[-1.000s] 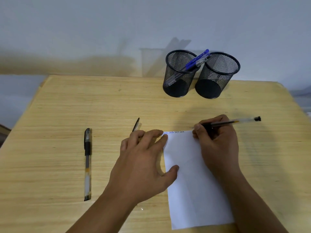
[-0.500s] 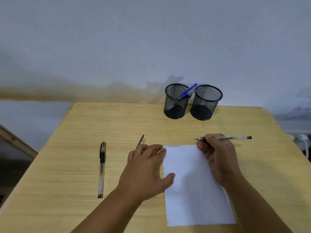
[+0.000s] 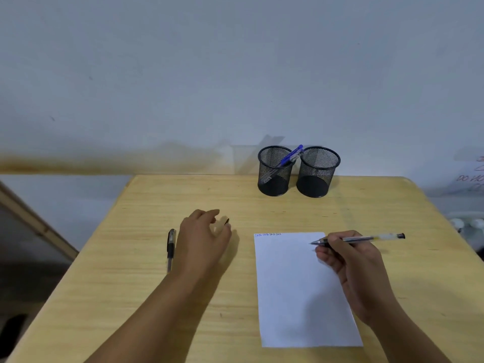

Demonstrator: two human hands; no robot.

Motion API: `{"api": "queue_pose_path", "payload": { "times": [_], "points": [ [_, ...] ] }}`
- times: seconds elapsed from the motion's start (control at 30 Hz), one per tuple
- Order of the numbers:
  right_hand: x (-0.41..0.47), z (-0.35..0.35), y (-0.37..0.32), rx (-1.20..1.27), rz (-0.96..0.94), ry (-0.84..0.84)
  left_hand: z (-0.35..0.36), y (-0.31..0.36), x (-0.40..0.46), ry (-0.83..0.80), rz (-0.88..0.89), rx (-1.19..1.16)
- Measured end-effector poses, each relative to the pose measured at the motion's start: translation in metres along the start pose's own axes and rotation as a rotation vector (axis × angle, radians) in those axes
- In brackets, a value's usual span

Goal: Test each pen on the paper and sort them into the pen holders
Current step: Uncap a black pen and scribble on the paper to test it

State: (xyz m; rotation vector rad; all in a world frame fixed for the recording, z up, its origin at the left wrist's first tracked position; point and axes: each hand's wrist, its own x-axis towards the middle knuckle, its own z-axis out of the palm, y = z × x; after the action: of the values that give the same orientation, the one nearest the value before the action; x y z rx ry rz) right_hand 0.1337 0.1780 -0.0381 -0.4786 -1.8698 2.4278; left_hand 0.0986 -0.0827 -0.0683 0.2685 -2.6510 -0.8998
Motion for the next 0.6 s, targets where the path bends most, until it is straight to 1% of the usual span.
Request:
{"api": "queue_pose_path", "payload": {
  "times": [0.1, 0.17, 0.23, 0.3, 0.37, 0.5, 0.6],
  "points": [
    [-0.003, -0.001, 0.001, 0.0, 0.011, -0.002, -0.005, 0.001, 0.005, -0.092, -0.068, 0.119],
    [-0.004, -0.001, 0.001, -0.001, 0.016, -0.002, -0.008, 0.003, 0.008, -0.133, -0.087, 0.132],
    [-0.005, 0.0, 0.0, -0.009, 0.006, 0.0, -0.012, 0.006, 0.009, -0.148, -0.068, 0.143],
    [-0.006, 0.002, -0.002, -0.032, -0.023, 0.007, -0.015, 0.011, 0.005, -0.163, -0.03, 0.118],
    [-0.006, 0.005, -0.004, -0.083, -0.058, 0.022, -0.016, 0.016, -0.002, -0.185, 0.025, 0.017],
    [-0.009, 0.016, -0.013, -0.256, -0.175, 0.008, -0.013, 0.026, -0.015, -0.222, 0.161, -0.122],
    [-0.012, 0.024, -0.019, -0.397, -0.269, -0.034, -0.012, 0.033, -0.02, -0.251, 0.253, -0.154]
  ]
}}
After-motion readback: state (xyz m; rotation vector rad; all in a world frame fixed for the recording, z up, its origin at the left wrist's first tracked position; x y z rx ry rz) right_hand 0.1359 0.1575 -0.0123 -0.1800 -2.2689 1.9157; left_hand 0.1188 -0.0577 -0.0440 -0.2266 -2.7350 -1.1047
